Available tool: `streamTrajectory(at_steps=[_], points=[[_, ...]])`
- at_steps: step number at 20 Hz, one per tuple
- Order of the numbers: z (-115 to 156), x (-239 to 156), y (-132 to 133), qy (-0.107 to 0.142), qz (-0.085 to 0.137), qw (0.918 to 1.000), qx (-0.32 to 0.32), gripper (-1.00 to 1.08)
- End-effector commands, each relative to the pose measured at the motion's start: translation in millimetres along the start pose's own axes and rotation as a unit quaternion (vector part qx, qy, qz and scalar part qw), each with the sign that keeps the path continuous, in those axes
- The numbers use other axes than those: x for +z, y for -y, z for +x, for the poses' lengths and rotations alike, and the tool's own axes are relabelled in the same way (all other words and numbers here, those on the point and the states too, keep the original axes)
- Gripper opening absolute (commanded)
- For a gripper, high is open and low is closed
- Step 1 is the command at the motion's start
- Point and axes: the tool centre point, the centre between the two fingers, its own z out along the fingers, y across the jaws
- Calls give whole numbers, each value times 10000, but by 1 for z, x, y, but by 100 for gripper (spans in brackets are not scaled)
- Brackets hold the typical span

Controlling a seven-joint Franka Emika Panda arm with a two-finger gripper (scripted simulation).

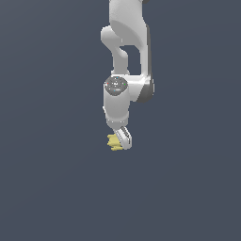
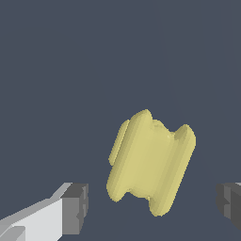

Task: Pick up the object and move it to a goal position.

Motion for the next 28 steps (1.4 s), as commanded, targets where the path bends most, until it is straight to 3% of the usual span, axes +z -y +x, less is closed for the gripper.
streamTrajectory(at_steps=[1, 13, 28], points=[[1, 3, -2, -3, -1, 9993, 379, 100], [5, 13, -8, -20, -3, 9879, 1554, 100], [6, 32, -10, -23, -3, 9850, 1724, 100]])
